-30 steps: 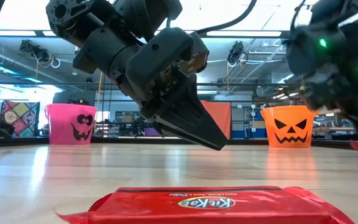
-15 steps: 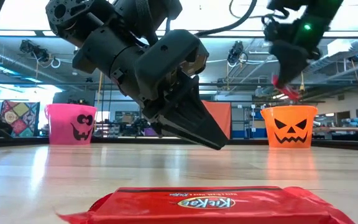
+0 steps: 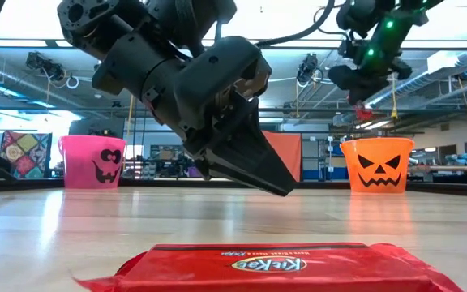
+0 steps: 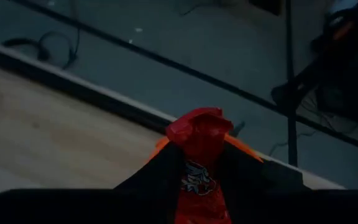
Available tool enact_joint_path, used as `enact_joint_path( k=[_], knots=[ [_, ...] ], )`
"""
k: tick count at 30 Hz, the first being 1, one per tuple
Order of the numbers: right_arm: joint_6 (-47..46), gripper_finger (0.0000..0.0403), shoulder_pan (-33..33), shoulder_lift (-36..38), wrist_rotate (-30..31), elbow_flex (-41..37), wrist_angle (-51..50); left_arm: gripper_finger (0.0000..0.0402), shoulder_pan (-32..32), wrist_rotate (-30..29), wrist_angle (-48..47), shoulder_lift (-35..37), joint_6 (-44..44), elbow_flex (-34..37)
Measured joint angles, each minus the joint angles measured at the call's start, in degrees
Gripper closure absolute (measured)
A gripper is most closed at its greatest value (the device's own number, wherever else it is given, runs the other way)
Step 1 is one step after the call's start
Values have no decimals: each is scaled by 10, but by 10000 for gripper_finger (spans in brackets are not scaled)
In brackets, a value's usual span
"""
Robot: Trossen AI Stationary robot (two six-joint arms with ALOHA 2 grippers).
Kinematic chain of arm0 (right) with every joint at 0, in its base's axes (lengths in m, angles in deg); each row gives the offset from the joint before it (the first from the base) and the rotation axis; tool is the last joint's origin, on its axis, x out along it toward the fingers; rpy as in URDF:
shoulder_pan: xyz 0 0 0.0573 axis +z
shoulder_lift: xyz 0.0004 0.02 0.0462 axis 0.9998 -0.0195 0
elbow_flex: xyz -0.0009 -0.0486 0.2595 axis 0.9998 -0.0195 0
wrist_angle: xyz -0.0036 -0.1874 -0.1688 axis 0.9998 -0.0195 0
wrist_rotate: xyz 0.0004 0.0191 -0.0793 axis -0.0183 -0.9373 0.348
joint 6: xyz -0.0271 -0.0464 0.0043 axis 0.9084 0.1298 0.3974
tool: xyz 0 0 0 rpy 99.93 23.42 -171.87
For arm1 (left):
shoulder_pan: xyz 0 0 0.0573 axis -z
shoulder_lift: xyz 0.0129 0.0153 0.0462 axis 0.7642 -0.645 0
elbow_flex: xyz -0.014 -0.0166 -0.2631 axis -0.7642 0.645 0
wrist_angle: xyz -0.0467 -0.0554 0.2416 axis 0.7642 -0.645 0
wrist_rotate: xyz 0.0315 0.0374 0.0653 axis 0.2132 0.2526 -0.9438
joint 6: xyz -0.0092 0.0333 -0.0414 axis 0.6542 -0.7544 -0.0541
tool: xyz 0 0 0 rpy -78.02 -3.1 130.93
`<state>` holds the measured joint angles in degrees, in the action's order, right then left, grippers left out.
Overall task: Sort candy by brand, put in halloween buckets
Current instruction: Put the top red chocolate bar into the orange bucket, then put the right red chocolate bar into the orange bucket
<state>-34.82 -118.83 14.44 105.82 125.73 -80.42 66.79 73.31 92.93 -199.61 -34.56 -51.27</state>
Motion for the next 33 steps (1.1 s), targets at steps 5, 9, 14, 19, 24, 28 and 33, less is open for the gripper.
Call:
enact_joint_path(
  k=[5,9,14,19,24,28,33],
  knots=[
    [47,258,-58,-20,-104,0,-8,307,3,9,-15,0,41,0],
    [15,208,-90,-36,-114,0,-62,307,3,14,-18,0,39,0],
    [-12,159,-83,-38,-177,0,-107,307,3,14,-39,0,29,0],
    [-29,152,-16,-7,-289,0,-128,307,3,14,-43,0,25,0],
    [-87,163,100,25,-321,0,-159,307,3,15,-43,0,14,0],
    [-156,167,195,29,-322,0,-181,307,3,15,-42,0,12,0],
    [-258,167,308,13,-322,-5,-193,307,4,15,-38,0,13,0]
  ],
)
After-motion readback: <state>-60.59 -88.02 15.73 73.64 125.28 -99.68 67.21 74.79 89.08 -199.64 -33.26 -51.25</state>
